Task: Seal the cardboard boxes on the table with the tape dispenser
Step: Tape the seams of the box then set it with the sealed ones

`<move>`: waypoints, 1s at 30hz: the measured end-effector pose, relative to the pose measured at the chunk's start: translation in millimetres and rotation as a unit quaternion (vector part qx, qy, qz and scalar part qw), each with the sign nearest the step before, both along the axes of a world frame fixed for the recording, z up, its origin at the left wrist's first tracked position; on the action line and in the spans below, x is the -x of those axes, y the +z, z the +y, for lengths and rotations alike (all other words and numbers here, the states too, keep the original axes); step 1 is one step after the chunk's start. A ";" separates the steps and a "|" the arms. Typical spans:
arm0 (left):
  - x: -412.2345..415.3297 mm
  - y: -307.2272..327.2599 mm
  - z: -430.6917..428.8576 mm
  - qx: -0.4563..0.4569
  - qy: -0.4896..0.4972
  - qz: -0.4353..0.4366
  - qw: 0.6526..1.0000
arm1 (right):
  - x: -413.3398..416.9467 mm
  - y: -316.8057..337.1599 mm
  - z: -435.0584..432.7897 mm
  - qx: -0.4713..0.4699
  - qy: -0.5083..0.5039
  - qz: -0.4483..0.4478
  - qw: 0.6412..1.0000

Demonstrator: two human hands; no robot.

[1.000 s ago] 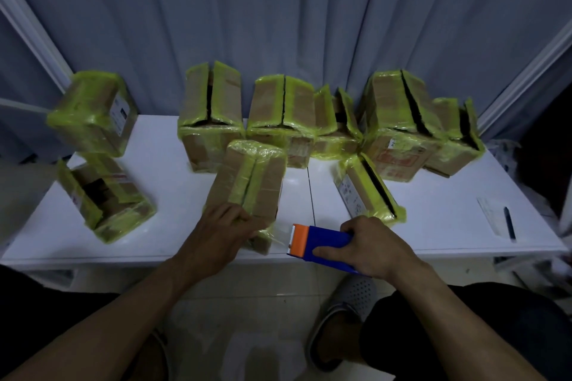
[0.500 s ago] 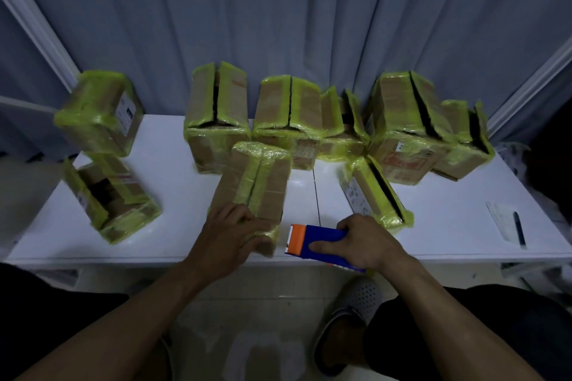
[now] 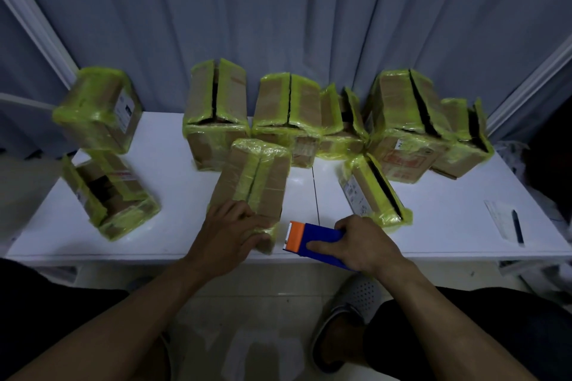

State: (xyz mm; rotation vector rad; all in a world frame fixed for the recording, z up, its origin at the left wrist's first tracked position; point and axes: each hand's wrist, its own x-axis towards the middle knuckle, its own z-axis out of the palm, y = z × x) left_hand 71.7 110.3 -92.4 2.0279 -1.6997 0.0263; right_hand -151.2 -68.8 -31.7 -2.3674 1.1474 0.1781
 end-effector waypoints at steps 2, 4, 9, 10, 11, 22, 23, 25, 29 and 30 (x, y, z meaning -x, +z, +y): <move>1.2 1.2 0.2 -0.006 0.006 0.012 1.000 | -8.3 -3.6 2.5 0.013 0.011 0.011 1.000; 2.7 3.4 -0.4 -0.001 0.011 0.019 1.000 | -15.4 -6.0 4.4 0.014 0.020 0.020 0.999; 5.8 2.9 -3.7 -0.003 0.033 0.025 0.999 | -25.1 -1.7 8.1 0.027 0.029 0.037 0.999; 6.8 1.9 -4.6 -0.004 0.034 0.020 0.999 | -25.9 -0.8 10.0 0.035 0.030 0.039 0.998; 7.9 1.1 -6.0 -0.003 0.034 0.016 0.999 | -26.7 -0.4 11.9 0.044 0.032 0.040 0.998; 9.2 4.4 -7.8 0.010 0.036 0.049 0.998 | -25.1 -1.1 26.8 0.186 0.067 0.092 0.976; 9.0 4.8 -6.9 0.014 0.042 0.048 0.998 | -23.8 0.2 23.7 0.177 0.048 0.086 0.979; 13.1 7.2 -6.6 0.025 0.070 0.037 0.997 | -19.7 6.4 15.6 0.172 0.007 0.063 0.983; 34.9 16.8 -20.8 -0.028 0.152 -0.019 0.988 | -7.9 15.0 4.0 0.171 -0.049 0.048 0.983; 38.7 19.6 -23.9 -0.056 0.165 -0.031 0.984 | -6.2 14.9 4.2 0.171 -0.054 0.044 0.983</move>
